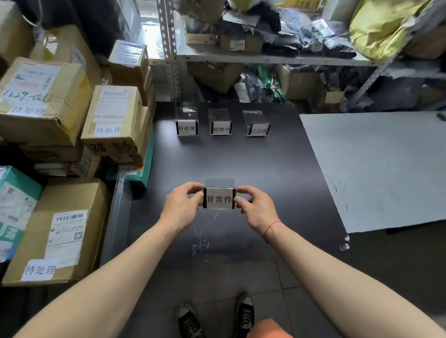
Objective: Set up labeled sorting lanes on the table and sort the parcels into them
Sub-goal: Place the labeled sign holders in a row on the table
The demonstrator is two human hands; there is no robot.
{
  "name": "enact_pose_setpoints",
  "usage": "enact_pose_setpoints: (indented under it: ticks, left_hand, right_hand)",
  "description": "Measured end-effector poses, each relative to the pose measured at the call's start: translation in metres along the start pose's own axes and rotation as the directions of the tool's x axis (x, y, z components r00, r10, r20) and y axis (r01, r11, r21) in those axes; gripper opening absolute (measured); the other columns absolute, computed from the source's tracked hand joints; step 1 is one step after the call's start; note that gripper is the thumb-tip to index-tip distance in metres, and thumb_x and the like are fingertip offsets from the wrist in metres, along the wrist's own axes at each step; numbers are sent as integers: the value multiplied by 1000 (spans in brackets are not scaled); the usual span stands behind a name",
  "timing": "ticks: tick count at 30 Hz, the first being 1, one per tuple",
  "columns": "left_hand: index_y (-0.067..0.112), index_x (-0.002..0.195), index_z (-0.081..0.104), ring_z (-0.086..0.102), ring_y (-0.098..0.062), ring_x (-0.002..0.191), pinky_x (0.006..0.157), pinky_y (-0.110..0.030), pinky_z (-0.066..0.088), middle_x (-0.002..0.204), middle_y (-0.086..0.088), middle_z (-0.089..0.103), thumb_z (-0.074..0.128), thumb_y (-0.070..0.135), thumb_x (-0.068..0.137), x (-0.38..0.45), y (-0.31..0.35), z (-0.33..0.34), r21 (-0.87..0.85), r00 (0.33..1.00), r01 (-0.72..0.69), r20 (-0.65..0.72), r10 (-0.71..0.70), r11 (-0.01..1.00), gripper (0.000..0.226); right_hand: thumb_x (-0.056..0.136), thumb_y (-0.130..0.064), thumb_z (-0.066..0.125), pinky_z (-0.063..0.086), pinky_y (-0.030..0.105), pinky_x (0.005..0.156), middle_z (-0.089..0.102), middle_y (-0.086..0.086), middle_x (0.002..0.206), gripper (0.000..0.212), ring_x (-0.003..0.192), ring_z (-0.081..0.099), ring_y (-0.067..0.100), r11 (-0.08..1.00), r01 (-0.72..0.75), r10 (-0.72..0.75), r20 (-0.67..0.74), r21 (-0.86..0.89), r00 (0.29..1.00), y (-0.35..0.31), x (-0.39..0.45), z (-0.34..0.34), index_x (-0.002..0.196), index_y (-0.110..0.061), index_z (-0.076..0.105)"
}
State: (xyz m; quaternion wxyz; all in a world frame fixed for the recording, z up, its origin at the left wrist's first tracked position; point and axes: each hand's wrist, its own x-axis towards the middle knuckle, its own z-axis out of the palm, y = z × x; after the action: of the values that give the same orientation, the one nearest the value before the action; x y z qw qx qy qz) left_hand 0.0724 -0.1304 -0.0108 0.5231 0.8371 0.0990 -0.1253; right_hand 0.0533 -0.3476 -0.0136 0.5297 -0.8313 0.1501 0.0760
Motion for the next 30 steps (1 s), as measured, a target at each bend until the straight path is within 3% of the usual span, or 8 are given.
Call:
enact_pose_setpoints:
  ticks: [8, 12, 16, 20, 22, 24, 27, 30]
  left_hand:
    - [26, 140, 63, 66, -13, 114, 98, -26, 47, 133, 9, 67, 52, 10, 104, 21, 75, 81, 23, 975, -63, 213, 57, 998, 42]
    - [32, 144, 58, 67, -15, 119, 106, -33, 50, 144, 14, 59, 49, 4, 97, 45, 100, 130, 41, 947, -48, 319, 33, 998, 55]
    - [43, 141, 48, 63, -13, 128, 113, -45, 47, 156, 19, 49, 51, 4, 96, 81, 123, 184, -66, 912, 28, 410, 2, 997, 60]
    - [39, 130, 45, 61, 22, 101, 96, -21, 46, 133, 34, 49, 40, -14, 101, 121, 153, 245, -166, 885, 130, 465, -39, 978, 60]
    - [37, 140, 34, 59, 21, 101, 90, -13, 46, 126, 36, 47, 39, -15, 102, 145, 160, 274, -176, 885, 160, 461, -62, 971, 64]
    - [35, 157, 24, 56, 9, 110, 82, -6, 45, 138, 29, 46, 41, -12, 103, 167, 162, 295, -181, 889, 195, 447, -96, 964, 74]
    - [29, 168, 15, 56, 16, 101, 74, 0, 42, 157, 13, 39, 42, -11, 100, 204, 164, 319, -162, 899, 220, 417, -135, 962, 84]
    - [27, 168, 11, 37, -3, 149, 107, -10, 30, 169, 4, 30, 40, -15, 95, 233, 170, 333, -146, 913, 221, 379, -152, 964, 89]
  right_hand:
    - [98, -13, 68, 47, 13, 71, 72, -12, 83, 21, 64, 61, -11, 998, 12, -22, -149, -64, 989, 18, 30, -85, 115, -23, 76]
    - [98, -12, 67, 42, 2, 65, 68, -13, 80, 20, 68, 61, -11, 994, 13, -34, -200, -109, 979, 40, 66, -133, 111, -25, 75]
    - [97, -11, 69, 47, 15, 76, 69, -9, 85, 24, 74, 63, 0, 994, -6, -15, -192, -105, 981, 69, 125, -180, 118, -19, 77]
    - [98, -11, 68, 50, 24, 86, 71, -4, 92, 25, 85, 66, 14, 993, -42, 24, -154, -114, 988, 89, 189, -224, 120, -19, 77]
    - [96, -11, 69, 55, 31, 95, 75, -1, 98, 27, 93, 69, 19, 989, -52, 32, -142, -141, 989, 103, 224, -239, 120, -19, 77]
    - [96, -12, 69, 55, 37, 101, 77, 1, 108, 29, 101, 70, 22, 986, -67, 49, -120, -150, 992, 113, 257, -252, 122, -20, 77]
    - [95, -13, 70, 55, 43, 102, 76, -3, 103, 28, 102, 71, 23, 990, -65, 56, -77, -127, 996, 122, 309, -266, 121, -23, 78]
    - [96, -17, 71, 56, 44, 103, 76, -3, 102, 27, 104, 72, 24, 991, -67, 64, -23, -112, 998, 126, 352, -271, 119, -28, 78]
